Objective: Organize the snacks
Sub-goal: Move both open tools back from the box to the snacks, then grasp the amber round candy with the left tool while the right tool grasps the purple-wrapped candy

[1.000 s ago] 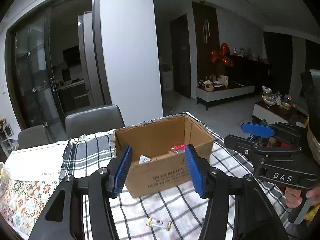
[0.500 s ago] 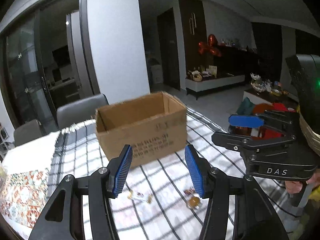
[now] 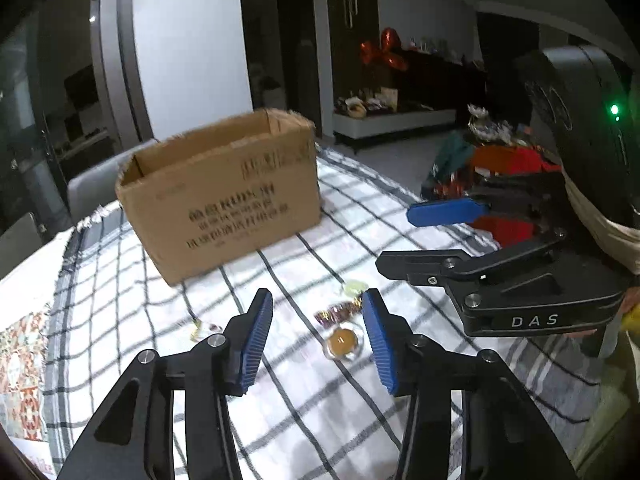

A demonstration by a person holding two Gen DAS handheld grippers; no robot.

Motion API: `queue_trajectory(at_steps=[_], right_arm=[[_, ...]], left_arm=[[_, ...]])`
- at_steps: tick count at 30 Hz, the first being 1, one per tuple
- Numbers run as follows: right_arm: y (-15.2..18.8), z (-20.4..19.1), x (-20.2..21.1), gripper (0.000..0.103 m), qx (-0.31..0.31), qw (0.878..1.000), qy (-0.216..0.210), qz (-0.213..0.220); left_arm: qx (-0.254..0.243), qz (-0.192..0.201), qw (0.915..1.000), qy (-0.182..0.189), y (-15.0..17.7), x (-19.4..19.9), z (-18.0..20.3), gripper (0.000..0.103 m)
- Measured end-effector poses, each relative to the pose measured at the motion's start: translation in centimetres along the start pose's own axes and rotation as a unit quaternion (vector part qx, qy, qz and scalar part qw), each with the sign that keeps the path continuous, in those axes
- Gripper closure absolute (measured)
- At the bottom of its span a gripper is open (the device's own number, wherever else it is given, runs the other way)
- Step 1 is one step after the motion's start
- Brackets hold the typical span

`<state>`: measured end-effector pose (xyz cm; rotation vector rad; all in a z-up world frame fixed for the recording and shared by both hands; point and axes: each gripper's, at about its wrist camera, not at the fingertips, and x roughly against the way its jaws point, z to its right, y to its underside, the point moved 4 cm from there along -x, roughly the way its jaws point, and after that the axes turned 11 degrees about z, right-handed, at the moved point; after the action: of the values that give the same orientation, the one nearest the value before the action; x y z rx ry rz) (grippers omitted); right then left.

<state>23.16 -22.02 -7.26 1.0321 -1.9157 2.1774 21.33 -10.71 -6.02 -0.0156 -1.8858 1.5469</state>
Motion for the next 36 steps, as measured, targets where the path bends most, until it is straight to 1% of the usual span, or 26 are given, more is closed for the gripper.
queue_trajectory(at_steps=[3, 6, 8, 10, 12, 15, 19, 22, 28, 29, 36], right_arm=[[1.2, 0.0, -1.1, 0.052, 0.007, 0.999, -0.016, -0.027], [2.1, -0.1, -2.2, 0.057, 0.015, 0.998, -0.036, -0.055], [2.8, -0.1, -3.1, 0.058, 0.031, 0.996, -0.046, -0.072], [3.4, -0.2, -3.8, 0.060, 0.041, 0.994, -0.051, -0.085], [4.0, -0.2, -4.7, 0.064, 0.053, 0.992, -0.060, -0.102], [4.6, -0.2, -5.7, 0.065, 0.065, 0.989, -0.070, -0.116], [4.9, 0.0, -6.8, 0.065, 0.082, 0.986, -0.077, -0.124], [4.8, -0.2, -7.0, 0.069, 0.088, 0.984, -0.091, -0.125], [4.3, -0.4, -7.5, 0.070, 0.086, 0.983, -0.114, -0.117], [4.3, -0.4, -7.6, 0.072, 0.085, 0.983, -0.116, -0.117], [4.8, -0.1, -9.0, 0.072, 0.066, 0.982, -0.127, -0.125]], left_arm=[[0.002, -0.026, 0.9995, 0.019, 1.2, -1.2, 0.5, 0.061], [-0.003, -0.046, 0.9984, 0.032, 2.2, -2.3, 0.9, 0.063], [-0.005, -0.057, 0.9976, 0.039, 2.5, -3.1, 1.2, 0.064], [-0.006, -0.071, 0.9960, 0.054, 3.0, -4.0, 1.4, 0.065], [-0.006, -0.085, 0.9942, 0.066, 3.6, -4.7, 1.4, 0.069], [-0.011, -0.100, 0.9922, 0.075, 4.3, -5.8, 1.3, 0.071], [-0.019, -0.106, 0.9902, 0.089, 4.4, -6.7, 1.0, 0.071], [-0.020, -0.109, 0.9883, 0.105, 4.4, -7.2, 0.8, 0.072], [-0.038, -0.113, 0.9846, 0.127, 4.5, -8.0, 1.4, 0.076], [-0.041, -0.114, 0.9843, 0.128, 4.5, -8.0, 1.4, 0.076], [-0.035, -0.126, 0.9829, 0.130, 5.3, -9.2, 1.2, 0.076]])
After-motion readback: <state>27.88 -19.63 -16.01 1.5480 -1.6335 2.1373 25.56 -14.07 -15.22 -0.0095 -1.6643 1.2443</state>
